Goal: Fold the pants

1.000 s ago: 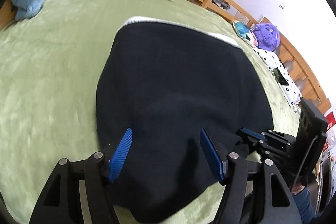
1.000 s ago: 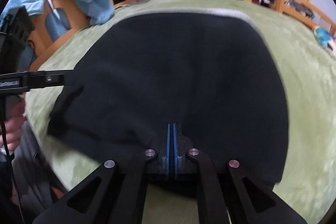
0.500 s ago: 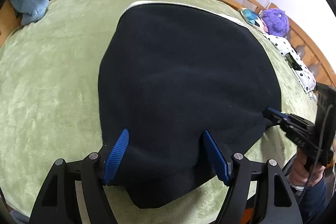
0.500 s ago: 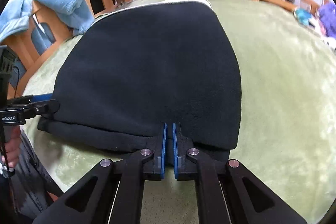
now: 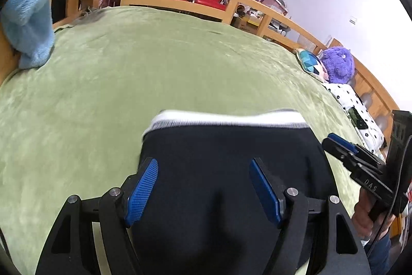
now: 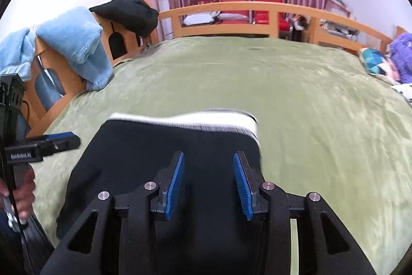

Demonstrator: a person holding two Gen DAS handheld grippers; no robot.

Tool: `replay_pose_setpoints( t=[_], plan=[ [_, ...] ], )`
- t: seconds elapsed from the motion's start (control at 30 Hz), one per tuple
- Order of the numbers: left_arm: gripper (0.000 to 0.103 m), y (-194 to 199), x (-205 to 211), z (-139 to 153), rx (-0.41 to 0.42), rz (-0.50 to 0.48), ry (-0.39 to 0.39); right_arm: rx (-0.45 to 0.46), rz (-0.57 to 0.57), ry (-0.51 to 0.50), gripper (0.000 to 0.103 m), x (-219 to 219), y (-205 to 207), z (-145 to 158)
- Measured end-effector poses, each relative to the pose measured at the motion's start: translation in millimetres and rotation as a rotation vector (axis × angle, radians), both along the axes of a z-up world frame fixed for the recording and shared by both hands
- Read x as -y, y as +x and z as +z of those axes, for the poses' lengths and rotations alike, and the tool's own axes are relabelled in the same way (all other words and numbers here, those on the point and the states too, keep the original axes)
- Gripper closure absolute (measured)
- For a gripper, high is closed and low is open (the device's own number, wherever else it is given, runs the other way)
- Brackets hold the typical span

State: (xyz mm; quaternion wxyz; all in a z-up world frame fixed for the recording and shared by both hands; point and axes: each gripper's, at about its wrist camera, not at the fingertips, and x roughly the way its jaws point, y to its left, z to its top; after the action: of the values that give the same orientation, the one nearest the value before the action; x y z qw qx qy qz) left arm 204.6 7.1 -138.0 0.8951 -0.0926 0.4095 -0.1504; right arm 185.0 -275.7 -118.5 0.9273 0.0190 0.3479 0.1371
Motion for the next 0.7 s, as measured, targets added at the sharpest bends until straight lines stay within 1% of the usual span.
replay_pose_setpoints(
  t=[0.07,0.13,0.17,0.2,0.23,0.27,0.3,0.33,0.37,0.4,0.43,0.47,0.5,0.53,0.57,0.6,0.63,0.67,0.7],
  plan=[
    [0.031,10,9,-2,0.018,-0.021,-0.012,-0.001,0.022,-0.003,0.064,-8,20,-3],
    [0.031,26,19,-14,-0.002,-0.039,0.009,-0.023,0.055,-0.03,0.064,-17,38,-13],
    [0.031,33,23,-25,-0.031,-0.044,0.025,-0.039,0.054,-0.059,0.064,-20,44,-21],
    [0.032,43,25,-38,-0.071,-0.048,0.038,-0.061,0.047,-0.094,0.066,-21,52,-33],
    [0.038,53,25,-53,-0.12,-0.051,0.042,-0.079,0.041,-0.114,0.068,-20,59,-44],
    [0.039,58,23,-62,-0.139,-0.044,0.015,-0.098,0.024,-0.113,0.076,-15,67,-57],
    [0.039,58,20,-63,-0.122,-0.038,-0.011,-0.131,0.0,-0.097,0.082,-6,75,-69],
    [0.039,57,19,-63,-0.112,-0.034,-0.018,-0.163,-0.009,-0.063,0.083,6,79,-79],
    [0.04,59,19,-63,-0.107,-0.025,-0.013,-0.171,-0.015,-0.025,0.085,13,83,-83],
    [0.045,60,19,-64,-0.101,-0.008,-0.007,-0.175,-0.025,0.015,0.086,21,88,-87],
    [0.047,60,18,-64,-0.106,0.0,-0.005,-0.186,-0.034,0.024,0.086,23,90,-89],
    [0.048,59,17,-64,-0.11,0.001,-0.006,-0.193,-0.041,0.013,0.087,22,92,-89],
    [0.05,55,14,-58,-0.111,0.005,-0.009,-0.188,-0.041,-0.019,0.087,18,92,-89],
    [0.05,50,11,-52,-0.103,0.014,0.003,-0.184,-0.041,-0.053,0.087,15,89,-87],
    [0.049,42,10,-45,-0.084,0.028,0.03,-0.177,-0.047,-0.078,0.086,11,85,-81],
    [0.04,33,3,-40,-0.059,0.042,0.075,-0.158,-0.055,-0.091,0.082,11,76,-72],
    [0.034,23,-1,-35,-0.04,0.052,0.117,-0.139,-0.062,-0.092,0.079,14,65,-65],
    [0.034,13,-4,-33,-0.032,0.049,0.132,-0.125,-0.066,-0.085,0.068,18,55,-59],
    [0.034,0,-8,-33,-0.035,0.031,0.125,-0.117,-0.066,-0.072,0.06,22,43,-53]
  ],
)
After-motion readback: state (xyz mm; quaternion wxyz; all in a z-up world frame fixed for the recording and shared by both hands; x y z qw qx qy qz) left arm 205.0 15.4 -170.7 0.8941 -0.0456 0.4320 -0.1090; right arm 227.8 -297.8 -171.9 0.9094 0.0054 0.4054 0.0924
